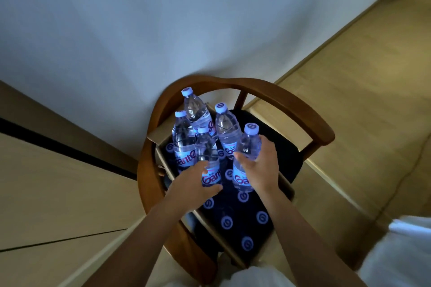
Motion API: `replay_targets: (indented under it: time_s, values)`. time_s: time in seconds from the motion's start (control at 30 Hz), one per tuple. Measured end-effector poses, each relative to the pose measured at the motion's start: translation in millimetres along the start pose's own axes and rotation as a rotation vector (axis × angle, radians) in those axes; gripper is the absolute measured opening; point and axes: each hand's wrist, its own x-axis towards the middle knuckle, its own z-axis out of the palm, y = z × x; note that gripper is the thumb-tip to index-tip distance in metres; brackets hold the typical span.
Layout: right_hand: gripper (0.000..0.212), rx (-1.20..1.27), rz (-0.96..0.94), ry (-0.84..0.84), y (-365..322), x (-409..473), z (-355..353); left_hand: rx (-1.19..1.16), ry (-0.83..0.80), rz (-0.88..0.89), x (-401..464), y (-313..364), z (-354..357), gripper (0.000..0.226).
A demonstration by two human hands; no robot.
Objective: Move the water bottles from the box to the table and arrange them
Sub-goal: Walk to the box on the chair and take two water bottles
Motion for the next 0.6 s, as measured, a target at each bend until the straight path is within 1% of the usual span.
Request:
replay_targets:
  time_s: [0.07,0.1,0.13,0.23,0.27,0.33,0.4,0.43,0.47,0.5,0.57,0.6]
  values:
    - [0.048,0.113,-0.022,-0.069,-20.7,-18.4,-11.0,-0.215,-0.038,-0.006,-1.9,5.5,-0.2,0.099]
    - [0.048,0.165,-0.026,-0.114,-33.8,-27.5,-14.6,-0.309,-0.046,0.012,-4.1,9.1,-1.7,0.107]
    - [0.052,0.194,-0.04,-0.163,-47.1,-36.1,-16.3,-0.394,-0.041,0.05,-5.7,12.2,-4.1,0.108]
    - [0.068,0.222,-0.101,-0.293,-82.1,-55.5,-11.5,-0.574,0.062,0.212,-11.5,13.7,-16.8,0.089]
    - [0.069,0.239,-0.105,-0.329,-91.3,-58.2,-8.2,-0.604,0.107,0.244,-15.5,10.8,-23.2,0.083]
    - [0.058,0.283,-0.106,-0.412,-105.6,-56.6,1.0,-0.573,0.202,0.277,-25.8,1.4,-36.0,0.069]
    - [0.041,0.369,-0.093,-0.491,-109.3,-47.6,13.8,-0.534,0.299,0.209,-34.1,-12.6,-42.7,0.064]
    - [0.036,0.387,-0.086,-0.517,-107.6,-42.6,23.9,-0.517,0.345,0.145,-37.9,-22.1,-45.0,0.061]
    - [0.035,0.369,-0.073,-0.507,-102.4,-38.1,35.2,-0.497,0.384,0.082,-40.7,-31.8,-46.0,0.057]
    - [0.036,0.325,-0.053,-0.451,-92.9,-33.8,46.3,-0.488,0.414,0.016,-43.7,-40.0,-45.8,0.056]
    - [0.037,0.212,-0.015,-0.294,-68.5,-24.5,71.6,-0.515,0.472,-0.117,-51.0,-57.6,-46.6,0.063]
    - [0.038,0.139,0.022,-0.251,-56.9,-19.9,83.8,-0.519,0.495,-0.156,-54.8,-65.7,-47.7,0.065]
